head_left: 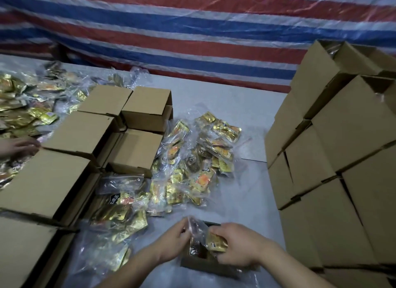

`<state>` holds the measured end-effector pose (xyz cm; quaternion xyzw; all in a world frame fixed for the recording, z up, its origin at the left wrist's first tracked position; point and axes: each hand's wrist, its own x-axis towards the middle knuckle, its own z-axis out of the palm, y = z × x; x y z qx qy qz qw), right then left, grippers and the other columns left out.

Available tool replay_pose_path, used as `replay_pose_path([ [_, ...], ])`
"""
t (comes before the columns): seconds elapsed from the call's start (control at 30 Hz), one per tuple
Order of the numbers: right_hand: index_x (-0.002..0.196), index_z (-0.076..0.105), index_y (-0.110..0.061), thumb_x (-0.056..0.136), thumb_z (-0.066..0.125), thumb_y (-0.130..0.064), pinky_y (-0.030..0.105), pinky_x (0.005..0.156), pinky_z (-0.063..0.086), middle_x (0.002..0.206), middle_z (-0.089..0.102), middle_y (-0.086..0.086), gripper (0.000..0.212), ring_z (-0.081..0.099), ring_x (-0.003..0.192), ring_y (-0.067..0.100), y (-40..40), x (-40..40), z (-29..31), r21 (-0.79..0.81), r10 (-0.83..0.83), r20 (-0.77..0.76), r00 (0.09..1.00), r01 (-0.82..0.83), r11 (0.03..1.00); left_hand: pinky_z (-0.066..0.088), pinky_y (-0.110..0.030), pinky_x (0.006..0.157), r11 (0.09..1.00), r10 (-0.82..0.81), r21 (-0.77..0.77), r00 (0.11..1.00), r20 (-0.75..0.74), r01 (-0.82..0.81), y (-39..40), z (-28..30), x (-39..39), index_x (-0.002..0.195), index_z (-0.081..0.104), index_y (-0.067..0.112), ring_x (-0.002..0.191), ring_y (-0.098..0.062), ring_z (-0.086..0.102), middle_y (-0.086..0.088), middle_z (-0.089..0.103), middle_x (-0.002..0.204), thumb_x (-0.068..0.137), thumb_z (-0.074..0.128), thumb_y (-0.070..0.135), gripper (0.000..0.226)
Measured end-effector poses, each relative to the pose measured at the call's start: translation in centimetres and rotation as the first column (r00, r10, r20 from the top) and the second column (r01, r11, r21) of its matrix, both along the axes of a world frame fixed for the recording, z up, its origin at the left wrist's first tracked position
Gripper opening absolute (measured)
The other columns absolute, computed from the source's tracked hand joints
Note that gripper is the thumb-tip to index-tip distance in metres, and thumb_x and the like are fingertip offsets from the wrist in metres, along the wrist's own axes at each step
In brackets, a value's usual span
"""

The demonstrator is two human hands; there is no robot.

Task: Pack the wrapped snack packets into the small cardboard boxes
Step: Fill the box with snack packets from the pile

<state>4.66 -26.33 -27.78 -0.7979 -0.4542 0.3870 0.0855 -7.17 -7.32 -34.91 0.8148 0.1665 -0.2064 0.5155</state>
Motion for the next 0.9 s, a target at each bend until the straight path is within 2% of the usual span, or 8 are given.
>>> replay_pose_path([
  [0.07, 0.091, 0.054, -0.045, 0.069, 0.057, -0.048, 0.028, 0.069, 0.045, 0.087, 0.061, -0.006, 0.022, 0.057, 0.080, 0.020, 0.9, 0.2, -1.1, -0.157, 0.021, -0.051, 0.998, -0.028, 0.987, 0.025, 0.002, 0.099, 1.000, 0.018, -0.007, 1.000, 0.009, -0.018, -0.2, -0.9, 0.0, 0.140, 0.044, 0.023, 0.131, 0.003, 0.041, 0.014, 0.047, 0.138, 0.106, 0.036, 0.035, 0.036],
  [0.2, 0.108, 0.062, -0.021, 0.079, 0.058, -0.044, 0.034, 0.079, 0.052, 0.107, 0.068, 0.009, 0.037, 0.063, 0.094, 0.031, 3.3, 0.2, -3.7, -0.320, 0.068, -0.030, 0.997, -0.074, 0.945, 0.015, -0.013, 0.113, 0.997, 0.083, -0.011, 0.997, 0.008, -0.083, -0.4, -1.9, 0.1, 0.153, 0.030, 0.021, 0.137, 0.004, 0.025, 0.013, 0.031, 0.152, 0.105, 0.034, 0.044, 0.054],
  [0.43, 0.148, 0.034, -0.017, 0.092, 0.062, -0.034, 0.037, 0.102, 0.040, 0.137, 0.052, 0.018, 0.065, 0.051, 0.126, 0.036, 4.2, -2.0, -8.0, -0.309, -0.056, -0.080, 0.995, 0.028, 0.951, 0.025, -0.014, 0.107, 0.991, 0.116, 0.066, 0.992, 0.044, -0.119, -1.0, -2.7, 0.0, 0.150, 0.034, 0.026, 0.133, -0.001, 0.037, 0.010, 0.040, 0.150, 0.104, 0.034, 0.045, 0.049],
  [0.6, 0.130, 0.059, -0.023, 0.081, 0.071, -0.039, 0.026, 0.097, 0.046, 0.130, 0.063, -0.001, 0.054, 0.058, 0.117, 0.017, 2.7, -1.0, -6.1, -0.222, -0.243, -0.178, 0.954, 0.202, 0.954, 0.034, -0.020, 0.106, 0.991, 0.116, 0.052, 0.991, 0.069, -0.120, -1.0, -2.2, 0.1, 0.148, 0.035, 0.027, 0.129, -0.005, 0.044, 0.007, 0.045, 0.146, 0.105, 0.034, 0.042, 0.046],
  [0.67, 0.110, 0.069, -0.022, 0.085, 0.065, -0.039, 0.026, 0.087, 0.047, 0.114, 0.069, 0.000, 0.030, 0.062, 0.104, 0.018, 2.0, -0.6, -5.5, -0.186, -0.240, -0.106, 0.965, 0.218, 0.958, 0.036, -0.022, 0.106, 0.991, 0.113, 0.058, 0.991, 0.069, -0.117, -1.0, -2.1, 0.2, 0.149, 0.034, 0.026, 0.129, -0.008, 0.046, 0.006, 0.046, 0.145, 0.105, 0.033, 0.042, 0.046],
  [0.73, 0.095, 0.070, -0.020, 0.094, 0.052, -0.047, 0.028, 0.080, 0.043, 0.107, 0.069, 0.004, 0.031, 0.062, 0.099, 0.023, 1.9, -0.7, -5.3, -0.253, -0.261, -0.132, 0.956, 0.222, 0.942, 0.035, -0.019, 0.101, 0.990, 0.115, 0.074, 0.991, 0.072, -0.121, -1.1, -2.3, 0.1, 0.148, 0.034, 0.027, 0.128, -0.007, 0.046, 0.009, 0.046, 0.143, 0.105, 0.032, 0.041, 0.045],
  [0.83, 0.137, 0.055, -0.014, 0.103, 0.029, -0.050, 0.030, 0.104, 0.033, 0.147, 0.050, 0.012, 0.056, 0.047, 0.133, 0.024, 2.7, -1.9, -6.5, -0.414, -0.264, -0.253, 0.931, 0.143, 0.899, 0.031, -0.014, 0.097, 0.988, 0.113, 0.094, 0.991, 0.070, -0.119, -1.2, -2.4, -0.1, 0.147, 0.034, 0.029, 0.130, -0.007, 0.045, 0.018, 0.042, 0.135, 0.106, 0.033, 0.039, 0.043],
  [0.9, 0.147, 0.044, -0.014, 0.104, 0.024, -0.048, 0.033, 0.116, 0.025, 0.152, 0.044, 0.012, 0.058, 0.042, 0.136, 0.021, 3.3, -2.8, -7.1, -0.454, -0.303, -0.332, 0.893, 0.130, 0.881, 0.034, -0.017, 0.100, 0.988, 0.113, 0.097, 0.991, 0.064, -0.119, -1.3, -2.5, -0.2, 0.146, 0.035, 0.030, 0.130, -0.009, 0.047, 0.015, 0.046, 0.136, 0.106, 0.034, 0.038, 0.041],
])
